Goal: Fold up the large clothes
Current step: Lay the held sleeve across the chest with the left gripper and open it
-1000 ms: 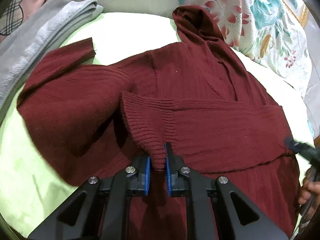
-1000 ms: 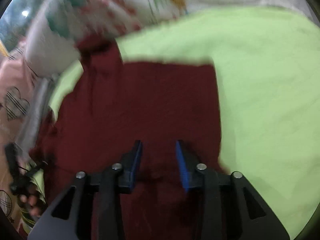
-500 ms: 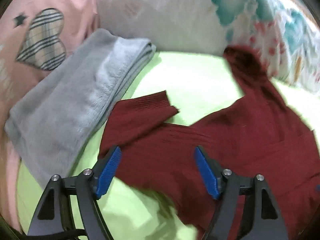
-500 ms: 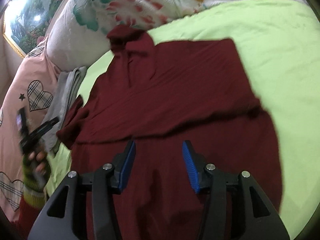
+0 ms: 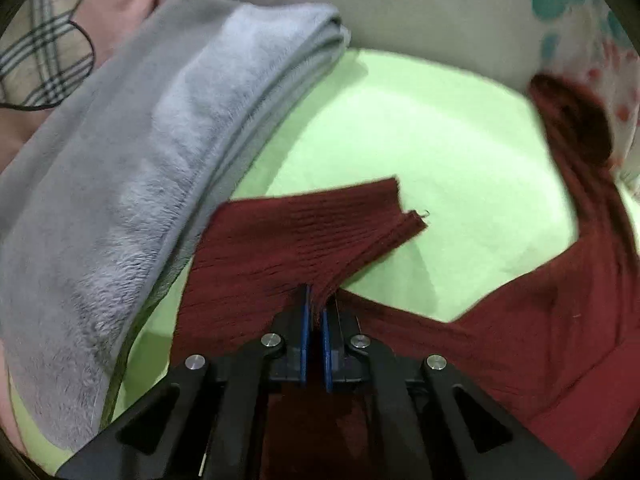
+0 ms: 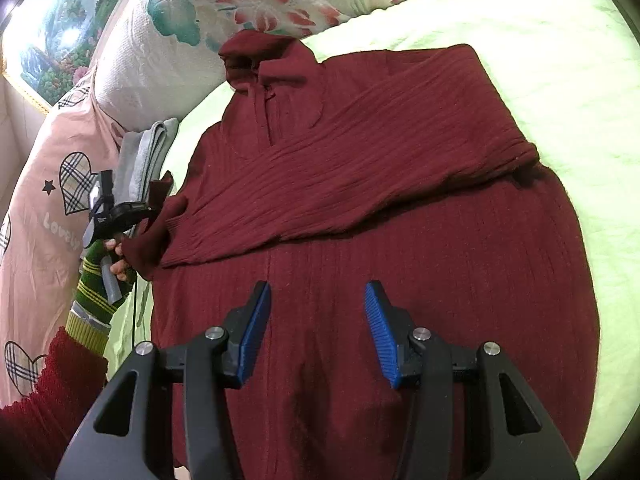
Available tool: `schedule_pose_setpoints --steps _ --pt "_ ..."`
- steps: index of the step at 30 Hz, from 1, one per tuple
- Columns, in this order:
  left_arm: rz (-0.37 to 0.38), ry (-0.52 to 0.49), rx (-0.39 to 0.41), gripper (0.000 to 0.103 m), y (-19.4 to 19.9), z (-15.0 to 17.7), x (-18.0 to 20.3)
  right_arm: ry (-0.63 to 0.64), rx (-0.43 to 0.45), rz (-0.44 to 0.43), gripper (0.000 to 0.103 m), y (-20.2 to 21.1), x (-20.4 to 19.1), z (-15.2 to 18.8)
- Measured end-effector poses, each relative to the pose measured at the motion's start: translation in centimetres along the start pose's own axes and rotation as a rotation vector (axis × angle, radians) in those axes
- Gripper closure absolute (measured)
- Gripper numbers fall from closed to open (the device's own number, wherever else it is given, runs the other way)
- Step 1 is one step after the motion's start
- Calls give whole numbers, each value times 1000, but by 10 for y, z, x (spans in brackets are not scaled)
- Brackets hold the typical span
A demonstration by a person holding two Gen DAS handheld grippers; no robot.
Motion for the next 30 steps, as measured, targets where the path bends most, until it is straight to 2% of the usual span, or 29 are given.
schedule_pose_setpoints --steps 2,4,8,12,16,19,21,27,30 --pt "28 6 39 100 18 5 4 -2 11 -6 53 3 1 0" --pt "88 15 72 100 43 12 14 -12 25 -12 53 6 3 0" --pt "198 1 121 100 90 29 50 -30 45 -17 53 12 6 1" --pt "362 -20 152 100 134 52 108 -41 80 -26 53 27 9 4" --pt "475 -79 184 100 158 76 178 -72 101 -22 53 36 18 7" --pt "515 -157 173 100 160 102 235 -95 113 -7 53 42 28 9" --pt "524 -199 147 100 147 115 268 -113 121 1 53 46 35 8" --pt "506 -270 39 99 98 147 319 -158 138 16 53 53 54 8" --pt "497 -292 -14 96 79 154 328 -169 138 19 53 51 57 4"
Point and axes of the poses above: each gripper's, at about its wrist camera, not at the fingertips, and y roughly against the way its jaws point, x to its right, z to its underside, the point moved 4 cm from there along -y, roughly the way its jaws point, and after that the axes turned 3 degrees about z, right-handed, at the moved point
